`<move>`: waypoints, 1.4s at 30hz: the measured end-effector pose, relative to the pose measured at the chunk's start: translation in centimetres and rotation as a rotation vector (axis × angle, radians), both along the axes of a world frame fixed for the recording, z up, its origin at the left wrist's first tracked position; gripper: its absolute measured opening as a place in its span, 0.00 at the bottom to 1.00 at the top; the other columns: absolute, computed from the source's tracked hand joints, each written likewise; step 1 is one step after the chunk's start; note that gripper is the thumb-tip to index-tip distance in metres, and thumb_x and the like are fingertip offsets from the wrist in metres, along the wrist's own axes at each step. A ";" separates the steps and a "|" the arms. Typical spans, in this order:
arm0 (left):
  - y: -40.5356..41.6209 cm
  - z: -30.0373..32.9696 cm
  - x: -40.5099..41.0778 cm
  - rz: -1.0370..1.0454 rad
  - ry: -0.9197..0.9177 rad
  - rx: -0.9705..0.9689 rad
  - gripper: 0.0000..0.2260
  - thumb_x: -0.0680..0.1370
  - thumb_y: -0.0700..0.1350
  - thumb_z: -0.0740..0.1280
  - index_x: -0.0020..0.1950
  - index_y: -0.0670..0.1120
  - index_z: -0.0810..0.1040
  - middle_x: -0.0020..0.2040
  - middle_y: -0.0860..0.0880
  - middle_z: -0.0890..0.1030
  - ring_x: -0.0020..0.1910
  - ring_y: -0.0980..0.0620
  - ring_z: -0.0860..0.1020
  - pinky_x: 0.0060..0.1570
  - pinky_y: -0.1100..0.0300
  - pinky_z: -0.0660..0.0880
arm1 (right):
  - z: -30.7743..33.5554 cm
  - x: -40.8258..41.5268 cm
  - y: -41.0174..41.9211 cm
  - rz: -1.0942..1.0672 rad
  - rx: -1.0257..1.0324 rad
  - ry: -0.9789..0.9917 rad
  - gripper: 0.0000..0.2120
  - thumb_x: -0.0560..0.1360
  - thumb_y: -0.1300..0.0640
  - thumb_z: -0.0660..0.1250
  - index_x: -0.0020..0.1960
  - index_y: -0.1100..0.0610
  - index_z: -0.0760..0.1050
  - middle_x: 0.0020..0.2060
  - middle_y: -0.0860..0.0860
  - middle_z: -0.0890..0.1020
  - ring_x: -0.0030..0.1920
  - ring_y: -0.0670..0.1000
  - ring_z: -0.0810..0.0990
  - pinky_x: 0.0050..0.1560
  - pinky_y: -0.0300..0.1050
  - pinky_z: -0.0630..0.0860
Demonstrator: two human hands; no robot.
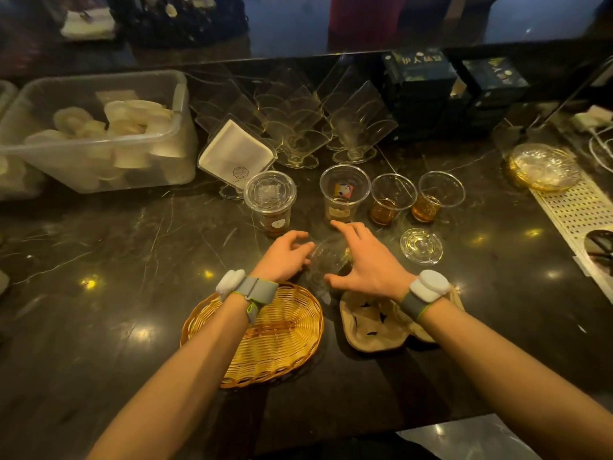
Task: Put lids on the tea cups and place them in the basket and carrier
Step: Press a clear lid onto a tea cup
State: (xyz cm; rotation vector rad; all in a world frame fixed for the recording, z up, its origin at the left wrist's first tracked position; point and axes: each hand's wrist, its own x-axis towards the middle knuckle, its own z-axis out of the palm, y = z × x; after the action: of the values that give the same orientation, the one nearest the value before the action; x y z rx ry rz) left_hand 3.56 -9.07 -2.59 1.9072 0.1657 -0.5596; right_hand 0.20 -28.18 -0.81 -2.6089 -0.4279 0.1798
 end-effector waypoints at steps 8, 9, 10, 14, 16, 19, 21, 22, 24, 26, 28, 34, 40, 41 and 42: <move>-2.8 2.9 -0.9 0.042 0.250 -0.300 0.20 0.85 0.53 0.55 0.68 0.40 0.70 0.54 0.34 0.79 0.43 0.44 0.80 0.43 0.57 0.77 | 1.6 -1.4 -0.6 -0.045 0.304 -0.080 0.46 0.66 0.45 0.76 0.77 0.52 0.57 0.67 0.51 0.66 0.64 0.45 0.70 0.63 0.39 0.71; -3.2 3.2 -1.0 0.045 0.270 -0.332 0.20 0.85 0.53 0.54 0.68 0.40 0.70 0.56 0.32 0.79 0.46 0.41 0.79 0.44 0.57 0.77 | 1.8 -1.4 -0.7 -0.049 0.333 -0.086 0.46 0.66 0.46 0.76 0.77 0.53 0.57 0.66 0.51 0.66 0.65 0.45 0.69 0.64 0.38 0.70; -3.5 3.3 -1.1 0.046 0.284 -0.362 0.20 0.85 0.52 0.53 0.68 0.39 0.70 0.59 0.30 0.78 0.50 0.39 0.78 0.44 0.57 0.76 | 2.1 -1.4 -0.7 -0.053 0.359 -0.091 0.46 0.66 0.48 0.77 0.77 0.54 0.57 0.66 0.51 0.66 0.65 0.45 0.69 0.65 0.38 0.70; -4.3 3.3 -0.8 0.038 0.269 -0.392 0.18 0.86 0.48 0.53 0.68 0.39 0.70 0.59 0.31 0.79 0.48 0.41 0.78 0.38 0.60 0.77 | 3.4 -0.9 -1.1 -0.047 0.366 -0.115 0.43 0.67 0.50 0.77 0.76 0.56 0.61 0.67 0.53 0.67 0.66 0.48 0.70 0.67 0.44 0.71; -4.4 2.8 -0.2 0.071 0.220 -0.338 0.15 0.85 0.43 0.56 0.68 0.36 0.70 0.53 0.34 0.79 0.40 0.47 0.79 0.36 0.60 0.79 | 4.2 -0.3 -1.4 -0.047 0.302 -0.129 0.42 0.69 0.48 0.76 0.77 0.53 0.61 0.69 0.52 0.67 0.68 0.49 0.69 0.67 0.46 0.71; -3.9 1.2 1.3 0.063 0.062 -0.131 0.15 0.82 0.38 0.62 0.68 0.35 0.70 0.47 0.41 0.79 0.37 0.49 0.80 0.42 0.56 0.79 | 5.4 1.3 -1.7 -0.040 0.219 -0.195 0.41 0.69 0.44 0.74 0.77 0.52 0.62 0.70 0.52 0.68 0.68 0.50 0.68 0.68 0.45 0.69; -3.5 0.5 2.0 -0.007 -0.047 0.033 0.19 0.79 0.41 0.67 0.70 0.40 0.70 0.54 0.41 0.80 0.49 0.44 0.82 0.57 0.51 0.78 | 6.1 2.7 -2.0 -0.044 0.170 -0.243 0.40 0.69 0.42 0.73 0.77 0.52 0.63 0.70 0.52 0.69 0.68 0.52 0.68 0.69 0.45 0.67; -3.4 0.4 2.3 -0.031 -0.082 0.079 0.23 0.78 0.43 0.69 0.71 0.43 0.69 0.59 0.42 0.80 0.55 0.44 0.81 0.62 0.49 0.75 | 6.4 3.5 -2.1 -0.050 0.145 -0.264 0.40 0.69 0.42 0.73 0.77 0.52 0.63 0.70 0.53 0.69 0.69 0.53 0.68 0.70 0.46 0.66; -3.5 0.3 2.7 -0.047 -0.131 0.086 0.30 0.76 0.45 0.72 0.75 0.47 0.64 0.66 0.43 0.77 0.62 0.47 0.78 0.66 0.48 0.72 | 6.9 5.2 -2.3 -0.060 0.076 -0.279 0.41 0.69 0.42 0.72 0.77 0.52 0.62 0.71 0.54 0.69 0.71 0.55 0.66 0.72 0.50 0.65; -3.8 0.3 3.3 -0.056 -0.175 0.074 0.37 0.74 0.45 0.74 0.78 0.47 0.58 0.71 0.43 0.72 0.68 0.47 0.74 0.69 0.47 0.70 | 7.2 6.9 -2.4 -0.061 -0.010 -0.262 0.41 0.70 0.40 0.71 0.78 0.52 0.62 0.72 0.55 0.68 0.72 0.56 0.65 0.73 0.53 0.64; -4.2 0.3 3.8 -0.066 -0.216 0.085 0.42 0.72 0.47 0.76 0.79 0.47 0.55 0.75 0.43 0.67 0.72 0.46 0.69 0.71 0.46 0.67 | 7.2 8.4 -2.3 -0.056 -0.081 -0.219 0.40 0.70 0.39 0.70 0.78 0.52 0.62 0.73 0.55 0.67 0.73 0.57 0.64 0.73 0.54 0.63; -4.8 -0.5 4.9 -0.058 -0.262 0.050 0.45 0.70 0.49 0.77 0.80 0.50 0.54 0.75 0.43 0.62 0.76 0.44 0.63 0.73 0.45 0.63 | 5.7 11.2 -1.5 -0.040 -0.123 -0.099 0.40 0.71 0.39 0.69 0.77 0.53 0.62 0.73 0.56 0.67 0.72 0.58 0.64 0.72 0.52 0.62; -5.0 -1.8 6.4 -0.034 -0.269 -0.009 0.45 0.68 0.52 0.79 0.78 0.53 0.57 0.74 0.48 0.66 0.73 0.49 0.68 0.71 0.45 0.67 | 4.2 12.3 -1.4 -0.042 -0.006 -0.013 0.40 0.70 0.41 0.70 0.78 0.52 0.61 0.72 0.56 0.65 0.73 0.55 0.62 0.70 0.45 0.63; -5.0 -1.8 6.5 -0.031 -0.277 -0.027 0.44 0.68 0.51 0.79 0.78 0.52 0.58 0.74 0.49 0.67 0.72 0.50 0.69 0.70 0.45 0.68 | 4.0 12.3 -1.3 -0.040 0.014 -0.021 0.40 0.70 0.42 0.71 0.77 0.52 0.62 0.71 0.56 0.65 0.73 0.55 0.63 0.69 0.45 0.63; -5.1 -1.9 6.7 -0.032 -0.287 -0.042 0.44 0.68 0.50 0.79 0.77 0.52 0.59 0.73 0.49 0.68 0.72 0.50 0.69 0.69 0.46 0.69 | 3.7 12.2 -1.2 -0.036 0.025 -0.027 0.40 0.70 0.42 0.71 0.77 0.52 0.62 0.71 0.56 0.65 0.73 0.55 0.63 0.69 0.45 0.64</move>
State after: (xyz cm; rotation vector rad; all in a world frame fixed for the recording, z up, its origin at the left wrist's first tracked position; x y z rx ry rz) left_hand 10.24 -14.19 -4.52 1.9283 -0.0623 -0.3027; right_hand 12.42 -29.36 2.91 -2.5955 -0.3898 0.1269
